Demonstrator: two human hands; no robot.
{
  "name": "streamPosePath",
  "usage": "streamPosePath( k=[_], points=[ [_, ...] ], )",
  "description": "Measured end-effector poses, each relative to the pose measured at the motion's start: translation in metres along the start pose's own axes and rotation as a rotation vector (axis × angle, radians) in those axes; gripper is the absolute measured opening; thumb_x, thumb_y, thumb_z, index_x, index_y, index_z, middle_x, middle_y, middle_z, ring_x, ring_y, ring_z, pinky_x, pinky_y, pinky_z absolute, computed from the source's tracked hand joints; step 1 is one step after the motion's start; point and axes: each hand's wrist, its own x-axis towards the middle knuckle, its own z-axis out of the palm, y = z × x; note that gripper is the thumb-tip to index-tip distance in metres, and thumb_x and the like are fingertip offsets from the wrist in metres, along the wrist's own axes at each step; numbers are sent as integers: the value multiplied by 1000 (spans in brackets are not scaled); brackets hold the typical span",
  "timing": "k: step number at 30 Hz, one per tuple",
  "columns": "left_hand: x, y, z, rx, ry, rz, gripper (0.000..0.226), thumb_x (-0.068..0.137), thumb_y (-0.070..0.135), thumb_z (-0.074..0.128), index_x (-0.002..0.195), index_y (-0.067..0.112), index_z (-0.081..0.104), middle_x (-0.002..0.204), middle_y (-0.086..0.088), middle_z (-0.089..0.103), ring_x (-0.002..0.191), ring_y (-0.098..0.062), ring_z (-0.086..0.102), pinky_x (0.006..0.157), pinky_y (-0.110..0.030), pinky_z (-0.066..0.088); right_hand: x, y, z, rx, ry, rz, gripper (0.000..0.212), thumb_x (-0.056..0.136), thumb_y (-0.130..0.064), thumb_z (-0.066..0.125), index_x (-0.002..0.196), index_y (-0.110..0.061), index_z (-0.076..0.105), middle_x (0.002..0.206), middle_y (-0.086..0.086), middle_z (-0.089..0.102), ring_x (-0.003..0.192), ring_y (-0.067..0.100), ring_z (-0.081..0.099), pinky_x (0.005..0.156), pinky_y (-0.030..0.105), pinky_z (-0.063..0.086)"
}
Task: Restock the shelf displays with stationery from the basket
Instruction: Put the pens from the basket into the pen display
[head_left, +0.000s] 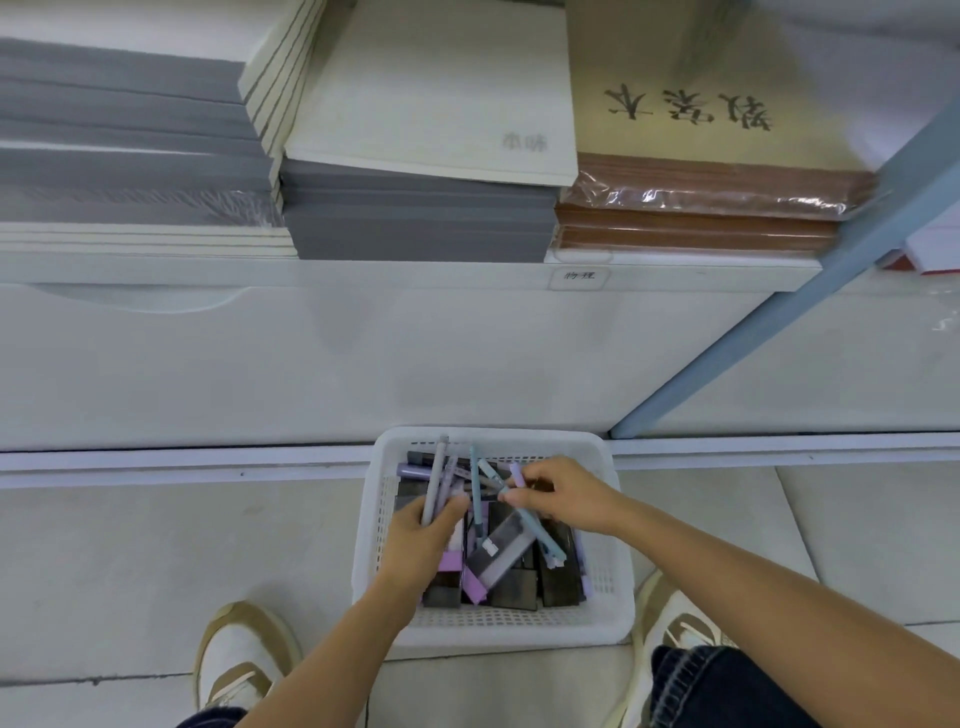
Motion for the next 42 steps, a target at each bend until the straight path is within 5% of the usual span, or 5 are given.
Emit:
streamPosePath(
  k=[13, 17, 23, 30, 42],
  points=[
    [-56, 103, -12, -210, 206, 385, 35, 100, 25, 50, 71, 5, 48, 47, -4, 54, 44, -13, 53, 43, -15, 43, -46, -118, -35, 448, 214, -249, 19, 96, -15, 57, 81, -10, 67, 56, 4, 59, 51, 14, 53, 55, 26, 47],
    [-78, 125, -28, -240, 92, 360, 34, 98, 28, 54, 73, 14, 36, 48, 2, 27, 38, -12, 26, 36, -19, 27, -63, -152, -52, 671, 321, -368, 17, 95, -9, 56, 83, -3, 66, 64, 11, 60, 55, 16, 57, 57, 26, 49],
    [-115, 154, -44, -290, -19, 412, 29, 90, 35, 66, 90, 5, 68, 48, 6, 27, 40, -10, 23, 37, -20, 23, -94, -192, -61, 844, 305, -454, 12, 90, -4, 60, 100, 2, 63, 79, 14, 66, 66, 22, 65, 66, 27, 56],
    [-158, 219, -61, -270, 136, 668, 42, 84, 30, 74, 45, 28, 57, 46, 6, 31, 38, -9, 25, 36, -18, 27, -126, -227, -77, 438, 173, -462, 14, 83, -3, 72, 96, -6, 70, 86, 14, 71, 79, 25, 72, 73, 28, 57],
    [-225, 314, -66, -162, -66, 954, 31, 68, 44, 77, 84, 17, 74, 47, 5, 40, 40, -10, 30, 38, -20, 31, -174, -328, -108, 294, 476, -861, 15, 86, -8, 69, 100, -13, 67, 84, 5, 73, 78, 13, 69, 69, 19, 51]
  ],
)
